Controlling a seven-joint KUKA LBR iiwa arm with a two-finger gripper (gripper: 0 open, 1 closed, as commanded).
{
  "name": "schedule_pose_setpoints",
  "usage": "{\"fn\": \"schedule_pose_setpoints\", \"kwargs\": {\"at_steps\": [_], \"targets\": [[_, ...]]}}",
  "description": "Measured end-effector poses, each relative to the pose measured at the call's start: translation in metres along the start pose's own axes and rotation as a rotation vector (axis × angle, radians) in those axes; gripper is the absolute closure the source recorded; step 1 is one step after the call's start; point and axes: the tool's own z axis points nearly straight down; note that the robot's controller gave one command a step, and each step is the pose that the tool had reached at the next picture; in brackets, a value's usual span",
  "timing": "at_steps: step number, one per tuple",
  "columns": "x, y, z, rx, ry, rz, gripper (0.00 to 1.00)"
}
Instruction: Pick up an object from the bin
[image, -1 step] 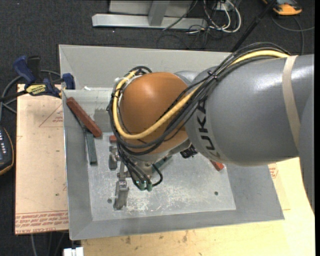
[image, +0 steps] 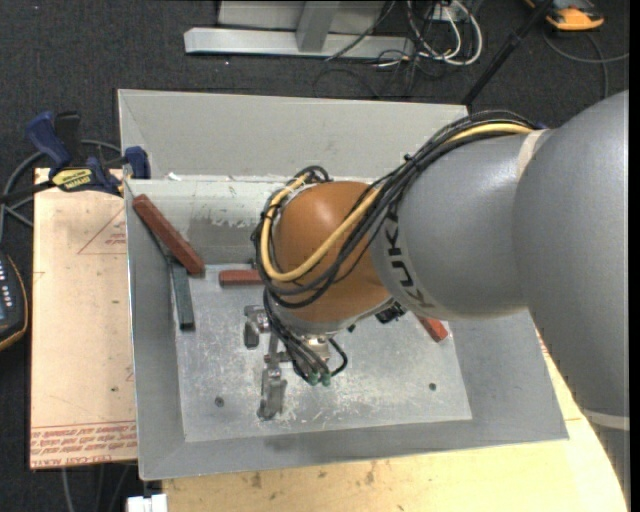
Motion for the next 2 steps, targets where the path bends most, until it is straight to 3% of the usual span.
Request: {"fn": "schedule_pose_setpoints", "kwargs": {"at_steps": [1,2], "targets": [[0.014,-0.08,0.069,-0.003,-0.016,-0.225,0.0],[-0.119,-0.123,0.01,-0.003,-0.021,-0.129,0.0]]}}
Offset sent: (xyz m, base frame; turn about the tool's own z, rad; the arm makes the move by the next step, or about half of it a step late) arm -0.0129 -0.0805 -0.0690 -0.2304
